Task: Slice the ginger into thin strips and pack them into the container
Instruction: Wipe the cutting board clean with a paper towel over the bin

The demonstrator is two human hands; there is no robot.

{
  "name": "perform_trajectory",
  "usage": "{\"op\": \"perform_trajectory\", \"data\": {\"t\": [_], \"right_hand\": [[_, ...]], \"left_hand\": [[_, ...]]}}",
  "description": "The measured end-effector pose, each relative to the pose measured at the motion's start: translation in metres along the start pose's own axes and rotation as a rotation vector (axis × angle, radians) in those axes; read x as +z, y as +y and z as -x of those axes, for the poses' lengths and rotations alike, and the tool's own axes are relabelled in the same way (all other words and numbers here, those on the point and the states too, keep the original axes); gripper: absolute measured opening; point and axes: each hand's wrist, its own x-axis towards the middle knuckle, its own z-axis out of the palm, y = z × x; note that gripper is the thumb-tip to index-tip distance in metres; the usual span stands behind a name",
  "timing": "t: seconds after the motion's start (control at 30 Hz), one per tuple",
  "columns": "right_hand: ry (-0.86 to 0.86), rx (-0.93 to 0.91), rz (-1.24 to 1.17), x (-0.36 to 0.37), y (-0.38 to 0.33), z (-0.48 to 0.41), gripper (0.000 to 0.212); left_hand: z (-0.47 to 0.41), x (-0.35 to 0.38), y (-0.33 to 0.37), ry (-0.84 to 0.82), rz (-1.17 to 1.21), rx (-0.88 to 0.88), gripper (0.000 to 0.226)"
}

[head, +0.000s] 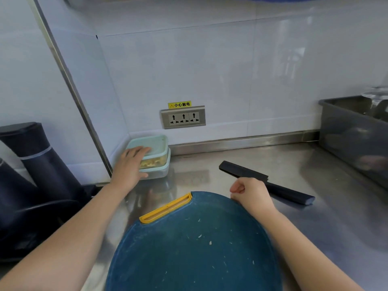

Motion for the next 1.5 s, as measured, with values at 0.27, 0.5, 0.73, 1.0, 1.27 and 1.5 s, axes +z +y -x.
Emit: {"op": "perform_trajectory", "data": {"t": [0.27,0.5,0.73,1.0,1.27,1.5], "right_hand": [[0.004,0.067,-0.155,-0.019,0.001,0.012,0.021],[0.011,0.003,0.058,-0.040,0.008,0.039,0.015],[0.052,0.041,0.033,-0.044,0.006,0.084,0.019],[0.048,0.169,0.340,-0.030,0.008,0.147,0.031],[0.109,0.305,0.128,-0.031,0.014,0.183,0.030],[0.165,0.350,0.120,-0.060,0.041,0.191,0.026]], "left_hand": [[-0.026,-0.003,-0.006,-0.122,-0.140,-0.093,0.093],[0.029,-0.008,0.045,0.021,0.125,-0.115,0.065],[0.105,-0.029,0.059,-0.271,0.071,-0.273,0.052],[0.176,-0.064,0.052,-0.567,0.037,-0.500,0.047],[0.191,-0.050,0.046,-0.436,0.764,-0.772,0.073],[0.199,-0.071,0.113,-0.467,1.462,-0.820,0.037]]}}
